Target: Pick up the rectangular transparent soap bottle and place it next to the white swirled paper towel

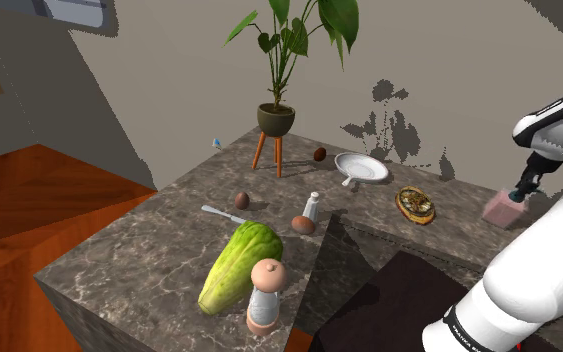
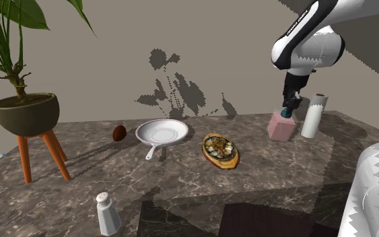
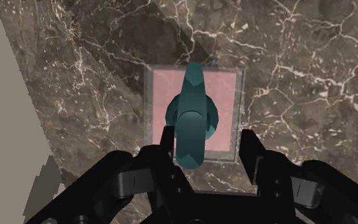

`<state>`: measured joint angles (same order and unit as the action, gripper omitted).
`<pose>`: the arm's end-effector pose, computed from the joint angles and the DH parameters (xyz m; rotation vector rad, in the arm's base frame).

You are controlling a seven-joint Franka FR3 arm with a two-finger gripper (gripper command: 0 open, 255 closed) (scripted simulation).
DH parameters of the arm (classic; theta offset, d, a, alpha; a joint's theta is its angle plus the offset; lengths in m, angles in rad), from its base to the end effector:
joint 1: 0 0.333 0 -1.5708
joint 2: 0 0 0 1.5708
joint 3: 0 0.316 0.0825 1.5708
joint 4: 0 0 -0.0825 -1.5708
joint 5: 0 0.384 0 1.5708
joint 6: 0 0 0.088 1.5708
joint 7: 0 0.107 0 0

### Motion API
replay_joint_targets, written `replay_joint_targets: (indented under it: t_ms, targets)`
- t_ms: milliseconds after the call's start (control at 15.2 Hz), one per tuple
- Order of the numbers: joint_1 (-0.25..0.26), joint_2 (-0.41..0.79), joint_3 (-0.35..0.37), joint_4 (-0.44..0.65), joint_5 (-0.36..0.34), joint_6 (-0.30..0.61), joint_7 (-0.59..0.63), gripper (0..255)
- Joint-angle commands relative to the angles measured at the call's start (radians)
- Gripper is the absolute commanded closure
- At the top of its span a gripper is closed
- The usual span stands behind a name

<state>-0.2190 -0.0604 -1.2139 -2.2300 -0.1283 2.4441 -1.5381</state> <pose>0.0709 -0.5393 0.4045 2.8892 0.2719 -0.0246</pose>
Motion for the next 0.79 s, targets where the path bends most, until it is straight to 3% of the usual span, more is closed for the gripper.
replay_joint_targets:
  t_ms: [0,264,396,462,726]
  targets:
    - [-0.001,0.002,-0.001,-0.010,-0.002,-0.004,0.002,0]
    - [-0.002,-0.001,-0.001,-0.006,-0.005,-0.009,0.003,0]
    - [-0.034,-0.116,0.055,0.013,-0.147,-0.090,0.104,0]
    - [-0.062,-0.155,0.095,0.024,-0.185,-0.130,0.130,0]
    - [-0.083,-0.181,0.126,0.033,-0.206,-0.160,0.146,0]
